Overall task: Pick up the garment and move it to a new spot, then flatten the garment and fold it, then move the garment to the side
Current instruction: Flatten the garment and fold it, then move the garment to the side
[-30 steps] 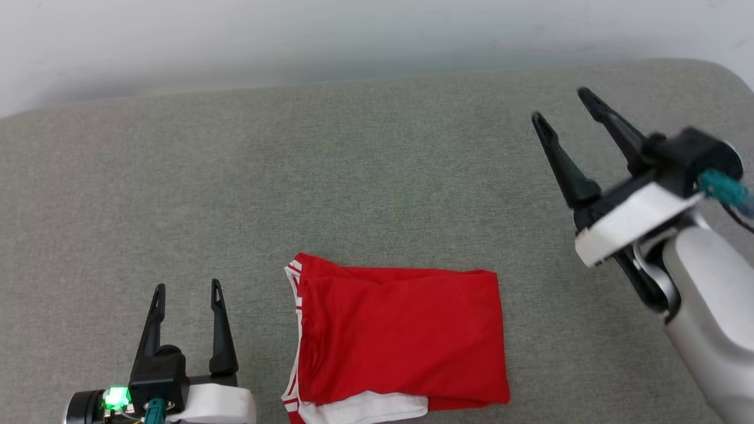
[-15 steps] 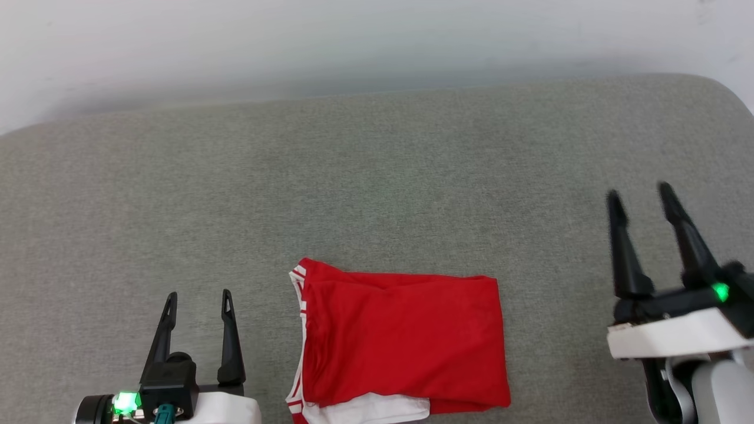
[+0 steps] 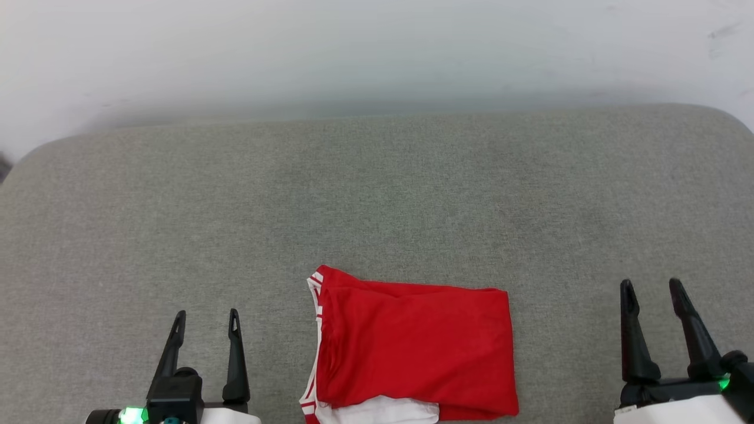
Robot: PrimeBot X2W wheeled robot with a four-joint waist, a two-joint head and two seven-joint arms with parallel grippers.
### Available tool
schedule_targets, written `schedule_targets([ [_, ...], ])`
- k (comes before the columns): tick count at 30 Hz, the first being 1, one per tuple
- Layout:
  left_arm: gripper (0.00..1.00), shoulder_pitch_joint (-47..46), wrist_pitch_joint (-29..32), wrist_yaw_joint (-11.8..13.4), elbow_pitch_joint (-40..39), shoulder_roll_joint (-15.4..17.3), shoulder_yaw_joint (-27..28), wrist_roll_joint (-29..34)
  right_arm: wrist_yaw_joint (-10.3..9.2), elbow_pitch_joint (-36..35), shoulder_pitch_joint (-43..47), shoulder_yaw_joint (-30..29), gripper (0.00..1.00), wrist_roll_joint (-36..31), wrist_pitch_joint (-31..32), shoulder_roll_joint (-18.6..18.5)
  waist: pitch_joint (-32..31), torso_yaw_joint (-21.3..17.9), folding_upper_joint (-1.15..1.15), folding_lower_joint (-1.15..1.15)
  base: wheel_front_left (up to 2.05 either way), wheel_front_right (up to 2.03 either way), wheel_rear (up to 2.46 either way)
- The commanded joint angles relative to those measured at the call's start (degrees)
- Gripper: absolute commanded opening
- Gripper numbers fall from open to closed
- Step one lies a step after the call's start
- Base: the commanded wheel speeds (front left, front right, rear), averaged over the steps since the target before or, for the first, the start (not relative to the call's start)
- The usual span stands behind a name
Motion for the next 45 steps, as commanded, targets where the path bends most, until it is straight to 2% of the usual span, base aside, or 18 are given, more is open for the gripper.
schedule_targets([
  [1, 1.00, 0.66, -0.12, -0.25, 0.05, 0.16, -0.34, 0.12, -0.02, -0.01, 1.04, -0.04, 1.00, -0.07, -0.09, 0.39, -0.44, 0.26, 0.00, 0.00, 0.00, 0.00, 0.00],
  [11, 1.00, 2.14, -0.12, -0.65, -0.12, -0.12, -1.27, 0.33, -0.02, 1.96, 3.14, 0.67, 1.00, -0.04, -0.09, 0.91, -2.00, 0.91, 0.00, 0.00, 0.00, 0.00, 0.00],
  [19, 1.00, 2.31, -0.12, -0.48, -0.20, -0.10, -0.92, 0.04, -0.02, 1.30, 0.14, 0.90, 1.00, -0.71, -0.09, 0.86, -2.03, 0.77, 0.00, 0.00, 0.00, 0.00, 0.00],
  [24, 1.00, 1.82, -0.12, -0.71, -0.08, -0.18, -0.87, -0.10, -0.02, 0.35, -4.24, 0.99, 1.00, -1.79, -0.09, -1.83, -1.76, 0.61, 0.00, 0.00, 0.00, 0.00, 0.00],
  [28, 1.00, 1.17, -0.12, -0.72, 0.06, -0.30, -0.91, -0.12, -0.02, 1.33, -10.48, 2.93, 1.00, -1.30, 0.90, -6.50, -1.49, 0.61, 0.00, 0.00, 0.00, 0.00, 0.00],
  [31, 1.00, 1.05, -0.12, -0.75, 0.19, -0.37, -0.96, -0.10, -0.02, 2.37, -15.25, 6.89, 1.00, 1.62, 8.07, -11.04, -1.21, 0.61, 0.00, 0.00, 0.00, 0.00, 0.00],
  [34, 1.00, 0.78, -0.12, -0.75, 0.31, -0.45, -1.07, -0.01, -0.02, 2.61, -19.39, 11.85, 1.00, 7.75, 19.89, -15.92, -0.81, 0.65, 0.00, 0.00, 0.00, 0.00, 0.00],
  [38, 1.00, 0.27, -0.12, -0.62, 0.25, -0.67, -1.17, -0.10, -0.02, 2.83, -22.33, 16.85, 1.00, 19.27, 36.72, -21.44, -0.05, 0.78, 0.00, 0.00, 0.00, 0.00, 0.00],
  [42, 1.00, -0.44, -0.12, -0.85, 0.28, -0.90, -1.56, -0.12, -0.02, 4.37, -22.47, 18.16, 1.00, 31.05, 50.78, -24.83, 1.04, 1.27, 0.00, 0.00, 0.00, 0.00, 0.00],
  [45, 1.00, -1.22, -0.12, -0.94, 0.27, -1.07, -1.92, -0.03, -0.02, 6.19, -21.25, 17.72, 1.00, 38.12, 57.15, -25.02, 2.08, 1.91, 0.00, 0.00, 0.00, 0.00, 0.00],
])
